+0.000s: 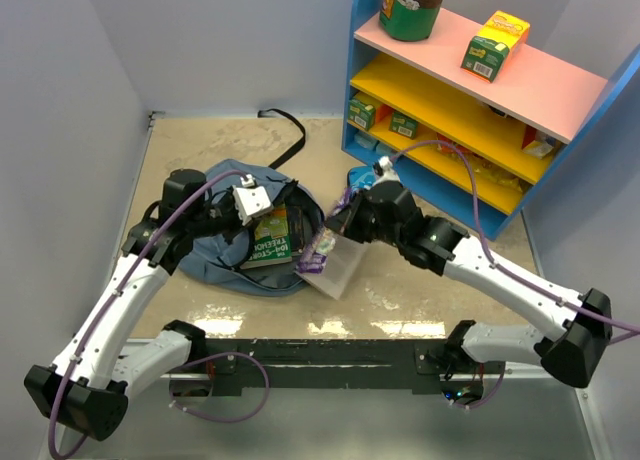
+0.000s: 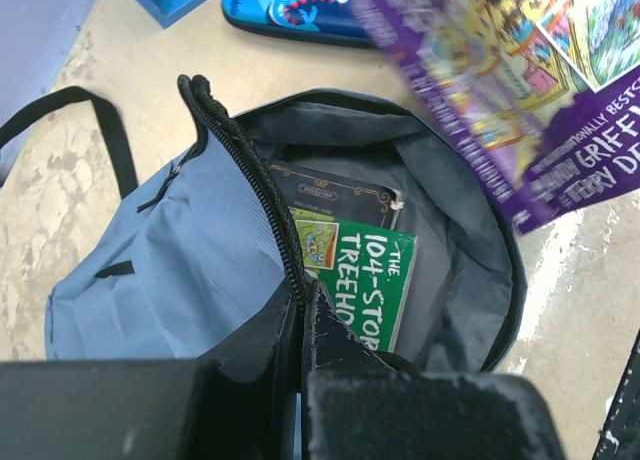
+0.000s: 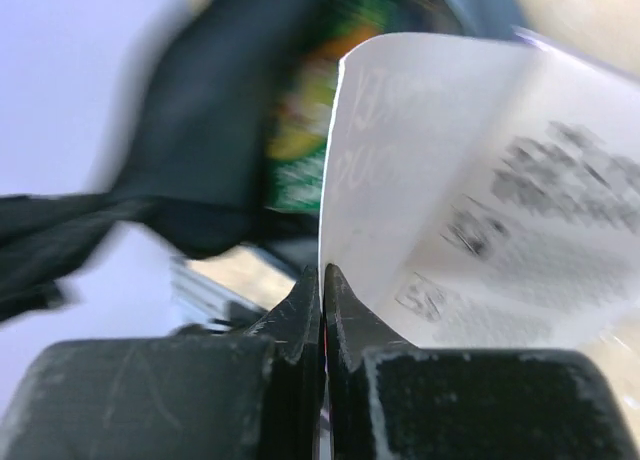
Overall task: Pack the student bag
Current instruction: Pick up the book from the center of the board, then place the book in the student bag.
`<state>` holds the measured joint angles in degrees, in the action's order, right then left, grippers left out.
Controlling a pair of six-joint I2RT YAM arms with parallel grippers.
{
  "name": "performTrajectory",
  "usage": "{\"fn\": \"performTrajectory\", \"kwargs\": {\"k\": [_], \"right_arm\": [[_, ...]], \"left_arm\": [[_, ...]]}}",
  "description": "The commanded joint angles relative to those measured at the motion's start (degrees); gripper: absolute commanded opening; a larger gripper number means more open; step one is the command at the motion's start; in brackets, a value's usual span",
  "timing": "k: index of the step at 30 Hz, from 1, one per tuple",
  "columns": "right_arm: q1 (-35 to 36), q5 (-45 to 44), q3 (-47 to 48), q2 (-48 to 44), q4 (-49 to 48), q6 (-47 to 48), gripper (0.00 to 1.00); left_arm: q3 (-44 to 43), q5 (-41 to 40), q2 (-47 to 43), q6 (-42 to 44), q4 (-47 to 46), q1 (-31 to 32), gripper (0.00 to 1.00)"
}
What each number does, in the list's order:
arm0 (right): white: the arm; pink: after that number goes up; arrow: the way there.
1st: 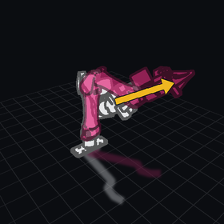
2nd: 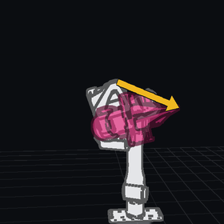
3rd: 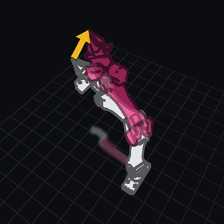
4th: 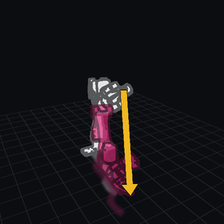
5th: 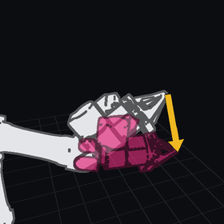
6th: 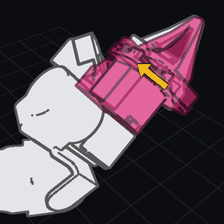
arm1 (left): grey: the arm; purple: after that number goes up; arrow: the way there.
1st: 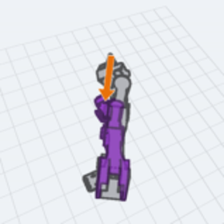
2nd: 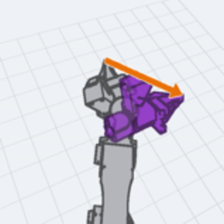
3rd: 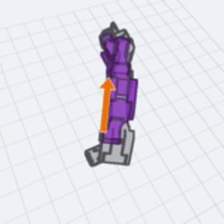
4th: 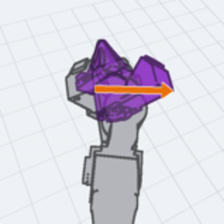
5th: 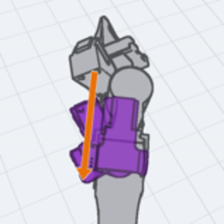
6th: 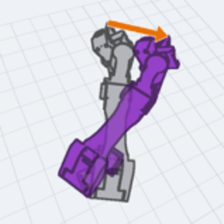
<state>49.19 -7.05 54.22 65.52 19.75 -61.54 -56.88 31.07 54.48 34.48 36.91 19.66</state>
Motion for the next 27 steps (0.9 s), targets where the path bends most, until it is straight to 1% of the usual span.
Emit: {"fn": "performTrajectory", "kwargs": {"k": [1, 3, 4, 6, 8, 11, 13, 16, 17, 20, 22, 23, 24, 25, 26, 27], "right_arm": [[0.3, 2.8, 14.3, 5.0, -0.9, 5.9, 0.00], [0.3, 3.9, 18.5, 7.3, -1.6, 7.2, 0.00], [0.4, 5.2, 20.0, 10.5, -1.6, 7.7, 0.00], [0.4, 6.5, 23.9, 13.7, -2.9, 8.8, 0.00], [0.5, 7.3, 25.8, 18.5, -4.3, 9.8, 0.00], [0.5, 11.2, 27.0, 23.9, -6.7, 9.6, 0.00], [0.5, 12.6, 25.0, 25.8, -8.7, 9.0, 0.00], [0.5, 15.3, 18.8, 28.0, -13.3, 7.0, 0.00], [0.6, 16.3, 15.5, 28.4, -16.5, 6.4, 0.00], [0.6, 17.3, 11.5, 30.5, -19.2, 5.9, 0.00], [0.7, 16.2, 11.1, 31.5, -18.5, 7.0, 0.00], [0.7, 15.5, 11.2, 31.5, -16.6, 7.5, 0.00], [0.7, 13.1, 11.4, 31.5, -15.0, 8.5, 0.05], [0.7, 12.0, 12.2, 31.4, -13.3, 9.2, 0.19], [0.8, 10.3, 12.8, 31.6, -9.4, 9.9, 0.44], [0.7, 8.2, 13.5, 31.5, -7.5, 10.6, 0.51]], "left_arm": [[-1.2, -3.1, -2.4, -2.6, -5.7, 0.4, 0.00], [-0.7, -5.3, -2.7, -4.2, -6.7, 0.3, 0.00], [-0.5, -6.4, -3.2, -4.8, -7.8, 0.3, 0.00], [-0.2, -8.7, -3.9, -6.4, -8.7, 0.3, 0.00], [0.3, -9.1, -5.1, -6.8, -8.7, 0.3, 0.00], [0.8, -9.7, -6.6, -7.1, -8.2, 0.2, 0.00], [1.2, -10.6, -7.5, -7.1, -8.2, 0.2, 0.00], [1.7, -11.3, -8.0, -7.1, -8.3, 0.2, 0.00], [1.9, -11.2, -7.9, -7.4, -8.2, 0.2, 0.00], [1.9, -10.1, -7.6, -7.6, -8.1, 0.2, 0.00], [1.7, -9.3, -7.1, -7.6, -7.6, 0.2, 0.00], [1.3, -8.9, -6.9, -7.6, -7.4, 0.2, 0.00], [1.1, -8.7, -6.6, -7.5, -7.0, 0.2, 0.00], [0.7, -8.4, -6.4, -7.4, -6.8, 0.3, 0.00], [0.5, -8.2, -6.3, -7.3, -6.7, 0.2, 0.00], [0.2, -8.0, -6.1, -7.2, -6.3, 0.2, 0.00]]}}
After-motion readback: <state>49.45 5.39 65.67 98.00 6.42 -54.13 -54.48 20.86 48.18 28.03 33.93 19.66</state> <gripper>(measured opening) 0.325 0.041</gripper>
